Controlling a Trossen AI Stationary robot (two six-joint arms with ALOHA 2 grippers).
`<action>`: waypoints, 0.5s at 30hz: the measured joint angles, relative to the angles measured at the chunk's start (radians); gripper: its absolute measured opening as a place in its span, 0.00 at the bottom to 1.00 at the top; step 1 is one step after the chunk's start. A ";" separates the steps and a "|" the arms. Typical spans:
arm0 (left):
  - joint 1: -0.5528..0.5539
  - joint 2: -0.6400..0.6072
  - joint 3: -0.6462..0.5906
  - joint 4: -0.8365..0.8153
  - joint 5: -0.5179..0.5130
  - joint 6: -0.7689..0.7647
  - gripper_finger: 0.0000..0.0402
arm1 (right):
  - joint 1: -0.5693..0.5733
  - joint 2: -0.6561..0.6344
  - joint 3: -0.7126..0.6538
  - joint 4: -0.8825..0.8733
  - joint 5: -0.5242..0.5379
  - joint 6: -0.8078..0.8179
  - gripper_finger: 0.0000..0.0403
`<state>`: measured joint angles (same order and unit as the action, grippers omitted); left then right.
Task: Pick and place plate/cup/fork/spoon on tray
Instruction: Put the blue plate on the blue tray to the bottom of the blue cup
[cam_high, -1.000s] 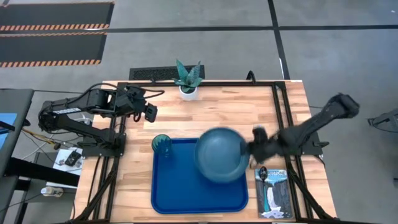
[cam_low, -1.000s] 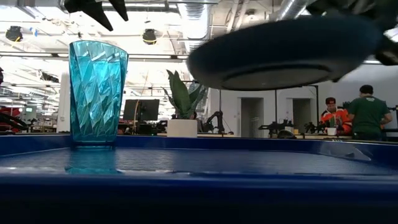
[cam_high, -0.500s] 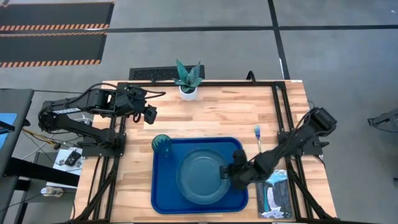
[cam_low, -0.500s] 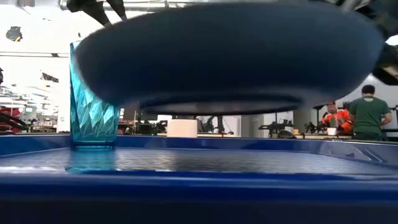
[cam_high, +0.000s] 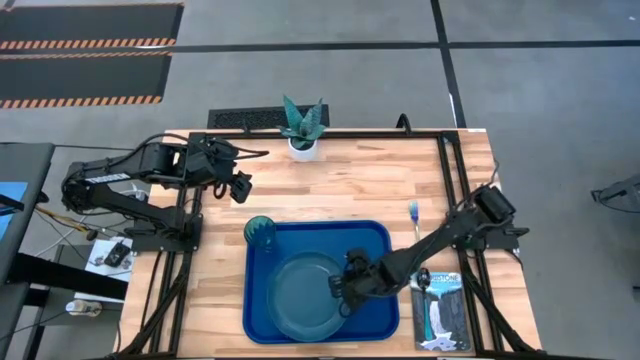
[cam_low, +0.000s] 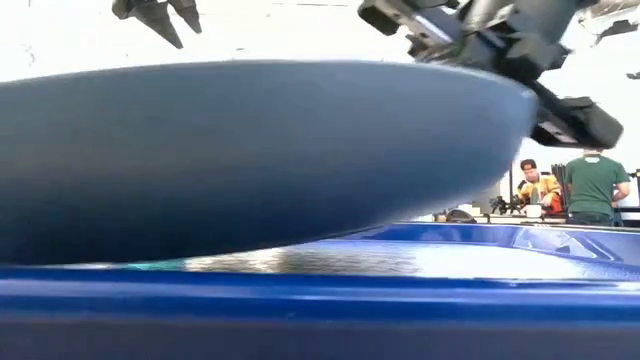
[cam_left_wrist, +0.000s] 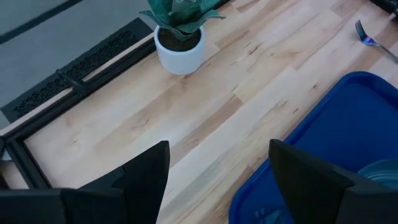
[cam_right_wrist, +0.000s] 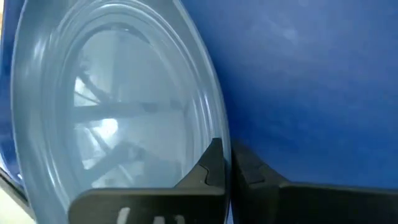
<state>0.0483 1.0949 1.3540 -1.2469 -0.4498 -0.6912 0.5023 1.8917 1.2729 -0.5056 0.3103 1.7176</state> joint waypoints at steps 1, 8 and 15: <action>0.000 0.000 0.000 0.000 0.000 0.000 0.65 | -0.007 0.012 0.007 0.020 -0.006 -0.016 0.02; 0.000 0.000 0.000 -0.006 0.001 0.018 0.65 | -0.055 0.063 0.049 0.073 -0.033 -0.117 0.02; 0.000 0.001 0.000 -0.006 0.001 0.026 0.65 | -0.094 0.079 0.056 0.126 -0.058 -0.169 0.02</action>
<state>0.0483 1.0954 1.3544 -1.2532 -0.4484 -0.6651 0.4087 1.9705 1.3289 -0.3797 0.2518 1.5488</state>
